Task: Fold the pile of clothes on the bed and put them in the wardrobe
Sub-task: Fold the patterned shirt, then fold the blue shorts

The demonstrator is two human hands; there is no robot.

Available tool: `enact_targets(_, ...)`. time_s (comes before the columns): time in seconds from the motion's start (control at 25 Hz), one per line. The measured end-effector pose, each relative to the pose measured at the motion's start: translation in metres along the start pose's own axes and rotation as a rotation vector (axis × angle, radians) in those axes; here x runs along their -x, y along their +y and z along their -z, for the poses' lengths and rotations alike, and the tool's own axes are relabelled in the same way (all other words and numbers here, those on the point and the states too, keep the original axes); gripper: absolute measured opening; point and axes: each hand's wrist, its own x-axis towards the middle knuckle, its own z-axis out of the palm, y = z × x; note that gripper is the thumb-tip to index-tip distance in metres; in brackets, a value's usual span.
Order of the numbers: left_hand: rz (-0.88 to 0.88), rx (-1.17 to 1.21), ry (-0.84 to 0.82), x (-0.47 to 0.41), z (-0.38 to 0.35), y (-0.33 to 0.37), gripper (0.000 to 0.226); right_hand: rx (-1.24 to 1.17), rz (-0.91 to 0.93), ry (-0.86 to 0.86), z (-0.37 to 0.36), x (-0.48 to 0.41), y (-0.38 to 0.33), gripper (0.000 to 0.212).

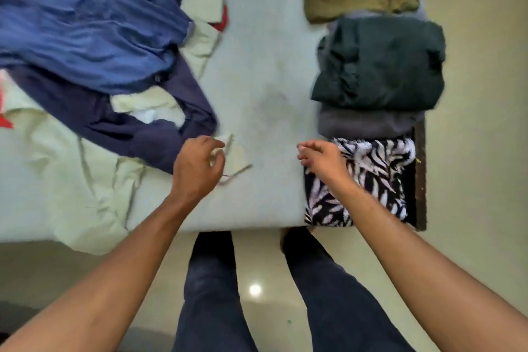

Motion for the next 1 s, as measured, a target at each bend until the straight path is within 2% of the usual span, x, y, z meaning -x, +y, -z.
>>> enact_targets(0.16,0.592,0.363,0.274,-0.028,0.089,-0.091,0.016,0.147,0.066,-0.166,-0.127,-0.023,-0.079,0.017)
enact_targets(0.28,0.771,0.464,0.271,-0.047,0.11,-0.156,0.026,0.267,0.172,-0.172,-0.212,-0.048,-0.119,0.011)
enact_targets(0.4,0.764,0.404,0.13,-0.061,0.108,-0.209,0.05,0.224,0.332,-0.01,-0.284,-0.08,-0.163,0.014)
enact_targets(0.48,0.7,0.336,0.063,-0.07,0.106,-0.229,0.051,0.202,0.453,0.042,-0.318,-0.101,-0.195,0.021)
enact_targets(0.56,0.646,0.323,0.038,-0.078,0.109,-0.245,0.043,0.358,0.668,-0.003,-0.348,-0.122,-0.226,0.043)
enact_targets(0.64,0.629,0.365,0.024,-0.082,0.112,-0.257,0.037,0.684,0.818,-0.124,-0.373,-0.137,-0.245,0.067)
enact_targets(0.68,0.626,0.384,0.006,-0.082,0.114,-0.262,0.035,0.875,0.849,-0.158,-0.382,-0.142,-0.25,0.07)
enact_targets(0.76,0.616,0.406,-0.027,-0.084,0.118,-0.267,0.033,1.08,0.895,-0.117,-0.392,-0.151,-0.251,0.054)
enact_targets(0.84,0.608,0.428,-0.027,-0.084,0.119,-0.269,0.027,0.99,0.968,-0.045,-0.391,-0.155,-0.248,0.026)
enact_targets(1.0,0.577,0.459,0.123,-0.088,0.123,-0.258,0.008,0.846,1.09,-0.161,-0.361,-0.13,-0.234,0.01)
